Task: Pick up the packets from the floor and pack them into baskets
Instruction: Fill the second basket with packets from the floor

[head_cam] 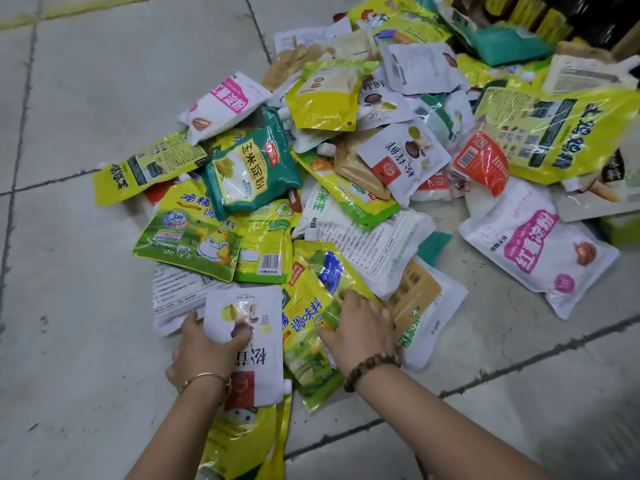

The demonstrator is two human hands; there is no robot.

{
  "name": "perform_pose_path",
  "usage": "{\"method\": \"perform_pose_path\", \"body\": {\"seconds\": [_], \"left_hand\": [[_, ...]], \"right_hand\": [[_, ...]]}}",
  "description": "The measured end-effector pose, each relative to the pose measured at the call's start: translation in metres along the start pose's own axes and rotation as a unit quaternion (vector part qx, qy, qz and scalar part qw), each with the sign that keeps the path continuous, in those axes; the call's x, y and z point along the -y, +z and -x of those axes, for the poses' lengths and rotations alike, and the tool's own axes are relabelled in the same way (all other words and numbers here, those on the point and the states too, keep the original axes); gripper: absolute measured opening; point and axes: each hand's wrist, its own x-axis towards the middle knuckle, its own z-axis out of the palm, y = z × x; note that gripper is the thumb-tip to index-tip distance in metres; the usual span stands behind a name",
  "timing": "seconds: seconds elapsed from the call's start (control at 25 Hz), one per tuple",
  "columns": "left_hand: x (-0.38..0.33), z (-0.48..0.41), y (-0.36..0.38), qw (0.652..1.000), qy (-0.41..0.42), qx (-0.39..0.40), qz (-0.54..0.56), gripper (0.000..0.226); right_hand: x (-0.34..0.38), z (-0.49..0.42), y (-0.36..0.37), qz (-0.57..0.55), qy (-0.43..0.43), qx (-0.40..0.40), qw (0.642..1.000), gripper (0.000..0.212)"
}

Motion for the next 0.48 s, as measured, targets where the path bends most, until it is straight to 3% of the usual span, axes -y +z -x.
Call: {"method": "perform_pose_path", "body": {"seconds": [0.2, 0.36, 0.48], "left_hand": [[-0.004, -0.002, 0.0, 0.997, -0.002, 0.004, 0.082, 0.082], [-0.014, 0.009, -0.007, 0.994, 0.034, 0.005, 0.106, 0.049], [-0.027, 0.022, -0.02, 0.99, 0.087, 0.01, 0.114, 0.034]], "right_hand": [[0.008, -0.01, -0.003, -0.046, 0.006, 0.044, 0.998, 0.032], [0.004, 0.003, -0.008, -0.154, 0.009, 0.076, 0.985, 0.021], [-0.02, 0.01, -0.027, -0.259, 0.07, 0.022, 0.963, 0.038]]}}
